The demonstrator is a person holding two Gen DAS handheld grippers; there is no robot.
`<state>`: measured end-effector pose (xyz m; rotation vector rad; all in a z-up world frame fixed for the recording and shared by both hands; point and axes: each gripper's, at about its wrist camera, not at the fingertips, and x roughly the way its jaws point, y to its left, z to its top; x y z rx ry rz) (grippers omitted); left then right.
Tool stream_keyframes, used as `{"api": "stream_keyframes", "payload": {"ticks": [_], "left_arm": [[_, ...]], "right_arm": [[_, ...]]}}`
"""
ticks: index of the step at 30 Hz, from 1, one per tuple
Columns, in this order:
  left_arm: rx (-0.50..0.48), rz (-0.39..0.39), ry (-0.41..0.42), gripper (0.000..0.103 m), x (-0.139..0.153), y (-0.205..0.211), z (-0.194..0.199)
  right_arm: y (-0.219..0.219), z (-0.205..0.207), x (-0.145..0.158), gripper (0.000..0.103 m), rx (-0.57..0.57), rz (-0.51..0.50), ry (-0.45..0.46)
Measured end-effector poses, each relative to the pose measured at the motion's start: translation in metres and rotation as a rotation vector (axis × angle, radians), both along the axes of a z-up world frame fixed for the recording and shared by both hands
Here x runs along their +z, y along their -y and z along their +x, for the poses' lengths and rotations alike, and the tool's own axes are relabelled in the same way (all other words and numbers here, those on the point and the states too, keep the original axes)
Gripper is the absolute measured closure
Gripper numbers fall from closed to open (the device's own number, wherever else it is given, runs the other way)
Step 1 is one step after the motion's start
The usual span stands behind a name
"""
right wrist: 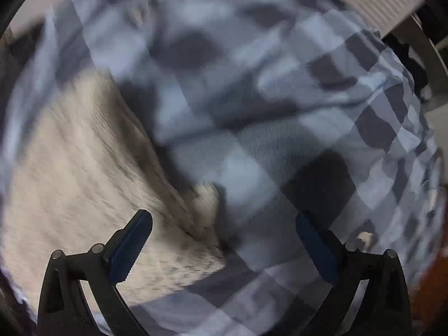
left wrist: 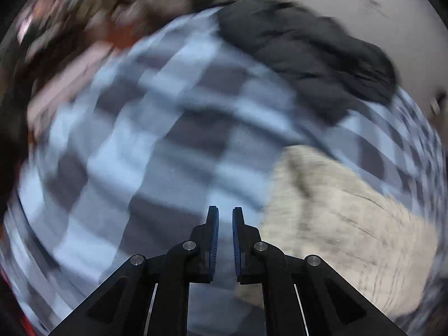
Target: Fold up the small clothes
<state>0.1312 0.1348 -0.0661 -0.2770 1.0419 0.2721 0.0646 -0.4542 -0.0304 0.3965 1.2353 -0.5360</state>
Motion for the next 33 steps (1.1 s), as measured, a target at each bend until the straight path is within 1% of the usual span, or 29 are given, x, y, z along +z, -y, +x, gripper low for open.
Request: {"api": "stream_keyframes", "payload": {"ticks": [1, 2, 3, 4, 5, 7, 9, 10, 12, 14, 15, 16, 18, 19, 20, 21, 23, 24, 25, 26, 27, 28, 29, 30, 31, 32, 33], "left_arm": [[-0.053, 0.068, 0.018, 0.096, 0.005, 0.013, -0.001], [-0.11, 0.133, 0.037, 0.096, 0.01, 0.029, 0.0], [-0.17, 0.19, 0.059, 0.096, 0.015, 0.049, 0.001], [-0.22, 0.219, 0.083, 0.096, 0.017, 0.067, 0.001], [-0.249, 0.214, 0.093, 0.096, 0.02, 0.077, 0.004], [-0.331, 0.117, 0.084, 0.096, 0.015, 0.102, 0.006], [-0.381, 0.039, 0.061, 0.096, 0.007, 0.113, 0.01], [-0.401, 0.015, 0.048, 0.096, 0.001, 0.121, 0.01], [-0.435, -0.018, 0.001, 0.096, -0.015, 0.131, 0.013], [-0.421, -0.008, -0.071, 0.096, -0.036, 0.132, 0.018], [-0.414, -0.015, -0.089, 0.096, -0.044, 0.131, 0.02], [-0.411, -0.034, -0.085, 0.096, -0.047, 0.128, 0.02], [-0.405, -0.083, -0.06, 0.096, -0.048, 0.121, 0.021], [-0.407, -0.1, -0.06, 0.096, -0.049, 0.118, 0.021], [-0.415, -0.114, -0.058, 0.097, -0.048, 0.116, 0.022], [-0.435, -0.121, -0.05, 0.097, -0.049, 0.115, 0.021], [-0.479, -0.103, -0.034, 0.096, -0.053, 0.114, 0.02], [-0.503, -0.092, -0.025, 0.096, -0.055, 0.114, 0.018], [-0.519, -0.09, -0.013, 0.096, -0.056, 0.115, 0.016], [-0.522, -0.099, -0.004, 0.096, -0.056, 0.114, 0.017], [-0.523, -0.122, 0.004, 0.097, -0.057, 0.112, 0.017], [-0.529, -0.149, 0.012, 0.097, -0.058, 0.107, 0.018], [-0.534, -0.164, 0.017, 0.097, -0.06, 0.105, 0.019], [-0.541, -0.185, 0.027, 0.097, -0.06, 0.102, 0.019], [-0.548, -0.195, 0.04, 0.097, -0.06, 0.1, 0.017], [-0.562, -0.188, 0.056, 0.097, -0.059, 0.1, 0.015], [-0.586, -0.163, 0.062, 0.096, -0.058, 0.102, 0.013]], "right_arm": [[-0.005, -0.002, 0.011, 0.002, 0.022, 0.005, 0.068], [-0.015, -0.001, 0.023, 0.002, 0.073, 0.007, 0.143], [-0.029, 0.004, 0.027, 0.002, 0.121, 0.005, 0.181], [-0.044, 0.011, 0.032, 0.002, 0.185, -0.001, 0.211], [-0.057, 0.019, 0.029, 0.002, 0.221, -0.007, 0.22], [-0.093, 0.035, 0.021, 0.002, 0.304, -0.034, 0.235], [-0.106, 0.048, 0.011, 0.002, 0.369, -0.051, 0.244], [-0.113, 0.054, 0.005, 0.002, 0.403, -0.062, 0.244], [-0.135, 0.058, -0.003, 0.002, 0.494, -0.079, 0.25], [-0.155, 0.066, -0.006, 0.002, 0.595, -0.092, 0.244], [-0.158, 0.071, -0.011, 0.002, 0.631, -0.095, 0.225], [-0.161, 0.077, -0.016, 0.002, 0.648, -0.103, 0.198], [-0.152, 0.088, -0.03, 0.002, 0.625, -0.119, 0.129], [-0.144, 0.094, -0.037, 0.002, 0.601, -0.101, 0.099], [-0.126, 0.098, -0.042, 0.002, 0.551, -0.051, 0.086], [-0.112, 0.101, -0.042, 0.002, 0.506, -0.035, 0.088], [-0.081, 0.1, -0.036, 0.002, 0.387, -0.092, 0.083], [-0.059, 0.095, -0.029, 0.002, 0.259, -0.246, 0.02], [-0.059, 0.095, -0.029, 0.002, 0.259, -0.246, 0.02], [-0.048, 0.091, -0.027, 0.002, 0.2, -0.313, -0.012], [-0.038, 0.085, -0.023, 0.002, 0.164, -0.335, -0.026], [-0.032, 0.079, -0.019, 0.002, 0.145, -0.322, -0.024], [-0.029, 0.073, -0.012, 0.002, 0.135, -0.292, -0.014], [-0.029, 0.061, 0.001, 0.002, 0.135, -0.253, 0.023], [-0.033, 0.055, 0.01, 0.002, 0.14, -0.235, 0.055], [-0.041, 0.044, 0.023, 0.002, 0.152, -0.209, 0.114], [-0.068, 0.015, 0.048, 0.002, 0.217, -0.154, 0.256]]}}
